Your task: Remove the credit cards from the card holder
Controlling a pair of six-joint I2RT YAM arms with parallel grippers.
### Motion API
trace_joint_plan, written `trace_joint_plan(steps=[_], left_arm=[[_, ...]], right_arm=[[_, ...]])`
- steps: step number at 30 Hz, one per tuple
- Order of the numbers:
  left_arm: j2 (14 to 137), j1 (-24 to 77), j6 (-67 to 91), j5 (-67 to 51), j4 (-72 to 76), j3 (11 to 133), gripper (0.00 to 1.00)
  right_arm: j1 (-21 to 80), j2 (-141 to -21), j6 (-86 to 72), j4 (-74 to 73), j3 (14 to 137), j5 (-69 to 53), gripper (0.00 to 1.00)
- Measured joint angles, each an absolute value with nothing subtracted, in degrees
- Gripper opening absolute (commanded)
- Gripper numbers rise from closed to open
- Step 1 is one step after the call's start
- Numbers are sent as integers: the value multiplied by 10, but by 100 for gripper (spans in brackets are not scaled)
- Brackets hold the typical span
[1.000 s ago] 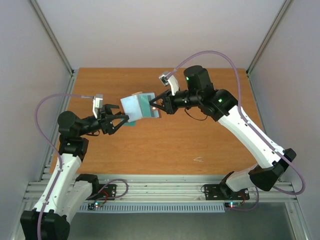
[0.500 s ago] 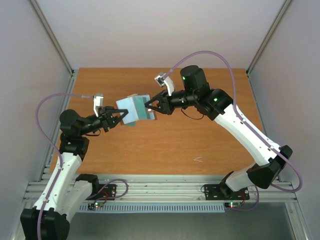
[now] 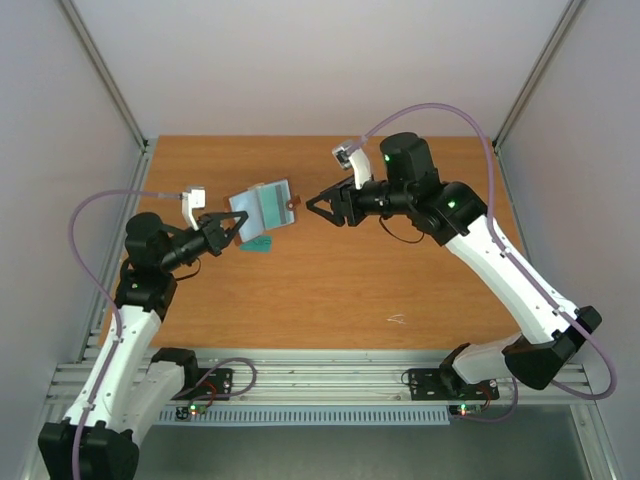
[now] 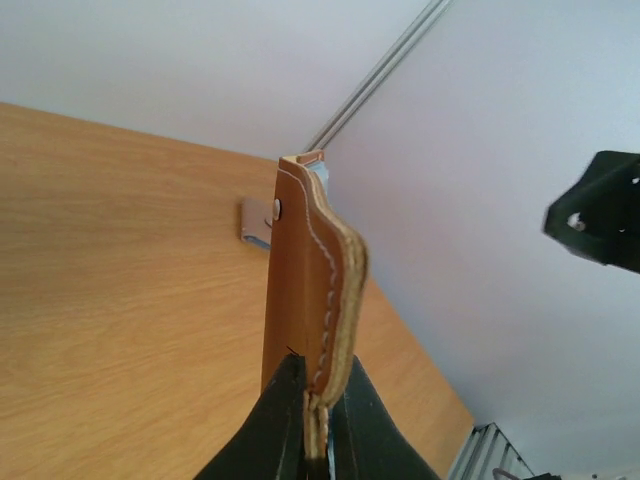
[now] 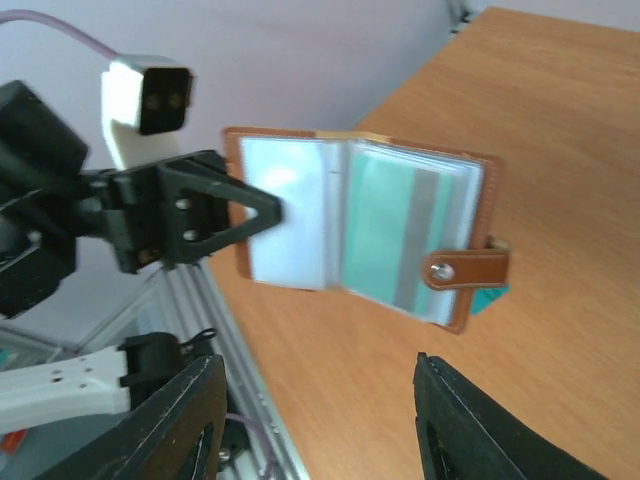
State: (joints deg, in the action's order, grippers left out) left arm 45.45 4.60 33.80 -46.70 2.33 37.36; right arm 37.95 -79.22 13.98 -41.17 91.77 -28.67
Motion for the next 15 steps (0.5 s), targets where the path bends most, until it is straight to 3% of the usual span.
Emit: trace_joint_plan(steps=[8,15], left_arm=[[435,46,258,-505,6,378,0],[423,48,251,-535,38,382,0]], right_arm=[[380,-812,98,-325,903,-453,50],[379,-839,60,-276,896,-482,43]])
